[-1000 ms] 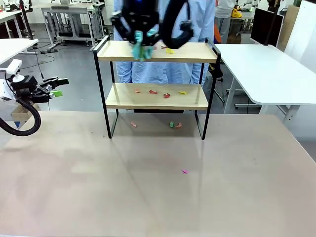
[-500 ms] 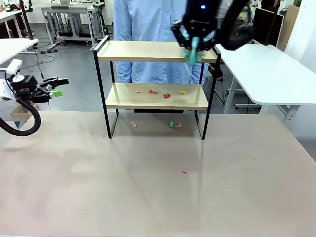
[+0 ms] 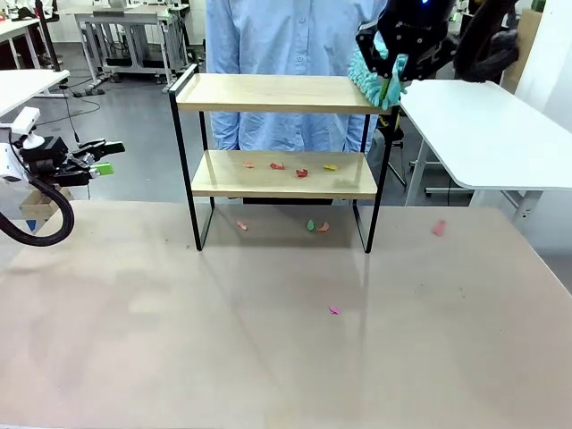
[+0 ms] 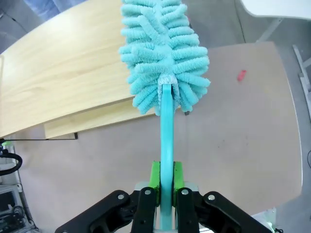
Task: Clean the shelf.
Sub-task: Clean the specific section of the Shelf indicated by the human with the Duster.
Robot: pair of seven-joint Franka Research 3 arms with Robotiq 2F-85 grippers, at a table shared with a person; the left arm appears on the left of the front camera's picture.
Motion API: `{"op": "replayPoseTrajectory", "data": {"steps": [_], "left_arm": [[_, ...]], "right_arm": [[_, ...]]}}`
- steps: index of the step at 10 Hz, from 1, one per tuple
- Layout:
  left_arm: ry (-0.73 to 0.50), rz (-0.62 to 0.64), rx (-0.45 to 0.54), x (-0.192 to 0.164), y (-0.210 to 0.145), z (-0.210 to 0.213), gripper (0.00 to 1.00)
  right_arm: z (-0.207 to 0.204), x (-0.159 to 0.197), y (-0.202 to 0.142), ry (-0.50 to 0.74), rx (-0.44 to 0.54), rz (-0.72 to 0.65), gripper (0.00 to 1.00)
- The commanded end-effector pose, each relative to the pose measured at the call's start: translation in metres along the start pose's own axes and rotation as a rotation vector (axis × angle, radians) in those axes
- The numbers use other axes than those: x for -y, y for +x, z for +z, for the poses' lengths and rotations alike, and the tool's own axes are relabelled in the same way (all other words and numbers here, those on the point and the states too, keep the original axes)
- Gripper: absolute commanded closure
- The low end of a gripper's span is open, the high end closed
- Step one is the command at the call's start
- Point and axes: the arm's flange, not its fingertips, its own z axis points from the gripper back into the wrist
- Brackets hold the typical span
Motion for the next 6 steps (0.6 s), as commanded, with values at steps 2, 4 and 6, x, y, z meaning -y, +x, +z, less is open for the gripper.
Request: {"op": "replayPoseTrajectory", "data": {"steps": [2,4,6], "left_arm": [[0.0,-0.011,-0.002,0.0,0.004,0.0,0.0],[0.0,-0.011,-0.002,0.0,0.004,0.0,0.0],[0.0,-0.011,-0.002,0.0,0.004,0.0,0.0]], "right_arm": [[-0.007,0.0,0.005,-0.022,-0.026,-0.009,0.87],[-0.01,-0.003,0.0,-0.01,-0.015,0.005,0.87],[0.019,0.012,0.004,0.046,0.106,0.011,0.87]]}}
